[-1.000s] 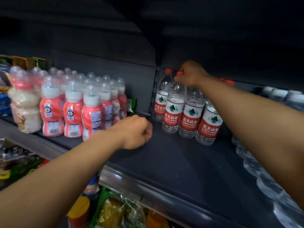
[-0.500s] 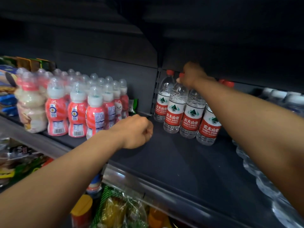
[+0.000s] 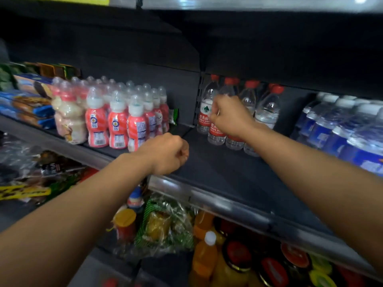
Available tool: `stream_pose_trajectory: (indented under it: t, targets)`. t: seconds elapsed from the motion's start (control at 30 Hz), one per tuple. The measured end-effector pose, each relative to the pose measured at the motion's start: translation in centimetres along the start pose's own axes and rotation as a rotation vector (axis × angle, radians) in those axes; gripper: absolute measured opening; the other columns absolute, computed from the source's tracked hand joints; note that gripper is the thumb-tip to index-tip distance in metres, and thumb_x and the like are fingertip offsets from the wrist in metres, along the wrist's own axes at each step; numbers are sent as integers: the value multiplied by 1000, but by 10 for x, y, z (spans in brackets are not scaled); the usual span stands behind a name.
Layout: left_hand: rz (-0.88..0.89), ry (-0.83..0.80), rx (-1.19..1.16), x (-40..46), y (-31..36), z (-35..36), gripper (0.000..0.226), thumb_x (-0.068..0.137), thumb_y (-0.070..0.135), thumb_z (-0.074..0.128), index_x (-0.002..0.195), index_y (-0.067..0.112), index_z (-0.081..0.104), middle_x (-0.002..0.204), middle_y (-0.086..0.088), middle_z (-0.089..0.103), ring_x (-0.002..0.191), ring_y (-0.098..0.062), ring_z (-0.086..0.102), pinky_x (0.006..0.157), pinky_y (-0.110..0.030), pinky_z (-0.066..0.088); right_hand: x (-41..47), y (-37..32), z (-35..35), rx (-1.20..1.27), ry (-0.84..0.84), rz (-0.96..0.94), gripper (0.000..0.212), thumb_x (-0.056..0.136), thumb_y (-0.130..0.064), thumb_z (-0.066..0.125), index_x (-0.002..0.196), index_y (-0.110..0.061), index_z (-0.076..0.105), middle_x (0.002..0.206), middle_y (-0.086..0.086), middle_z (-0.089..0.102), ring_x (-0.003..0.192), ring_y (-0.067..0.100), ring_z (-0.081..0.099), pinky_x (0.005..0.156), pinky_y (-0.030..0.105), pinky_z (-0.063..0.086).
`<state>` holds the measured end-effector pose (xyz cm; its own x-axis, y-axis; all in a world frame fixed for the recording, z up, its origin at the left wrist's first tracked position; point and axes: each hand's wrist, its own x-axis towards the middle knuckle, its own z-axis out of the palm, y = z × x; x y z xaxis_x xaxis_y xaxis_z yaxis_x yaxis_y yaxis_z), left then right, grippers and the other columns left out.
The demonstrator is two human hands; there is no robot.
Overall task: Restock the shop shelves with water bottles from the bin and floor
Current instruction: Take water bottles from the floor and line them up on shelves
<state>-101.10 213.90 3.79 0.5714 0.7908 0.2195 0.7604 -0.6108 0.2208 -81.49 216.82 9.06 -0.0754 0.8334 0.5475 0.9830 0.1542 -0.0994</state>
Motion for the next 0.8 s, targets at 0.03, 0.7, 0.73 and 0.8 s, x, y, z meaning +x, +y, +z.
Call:
stream_pose_trajectory:
  t: [0.03, 0.7, 0.73, 0.8]
  targets:
    - [2, -4, -6, -12, 2, 0, 15, 90, 19, 55, 99, 20, 67, 101, -5, 69, 97, -28, 63, 86, -36, 51, -17, -9, 2, 47, -17, -7, 10, 86, -20, 60, 79, -14, 55, 82, 5, 59, 78, 24, 58, 62, 31, 43]
    - [-205, -410, -80, -290, 5, 168, 21, 87, 23, 52, 99, 16, 67, 105, -9, 69, 101, -29, 62, 84, -39, 49, -356, -147, 138, 374, -665, -93, 8, 89, -27, 55, 92, -20, 52, 91, 11, 64, 88, 35, 60, 64, 41, 49]
    - [-228, -437, -76, -304, 5, 180, 20, 86, 23, 52, 99, 17, 67, 106, -8, 68, 103, -28, 62, 84, -38, 48, -368, -150, 147, 362, -691, -120, 10, 89, -28, 54, 95, -20, 52, 95, 12, 64, 91, 36, 60, 64, 38, 47]
    - [-286, -492, -76, -329, 6, 202, 19, 88, 25, 51, 100, 19, 65, 111, -7, 67, 106, -28, 61, 84, -35, 49, -388, -156, 163, 332, -738, -181, 19, 89, -29, 55, 104, -18, 51, 105, 14, 63, 96, 36, 59, 63, 32, 36]
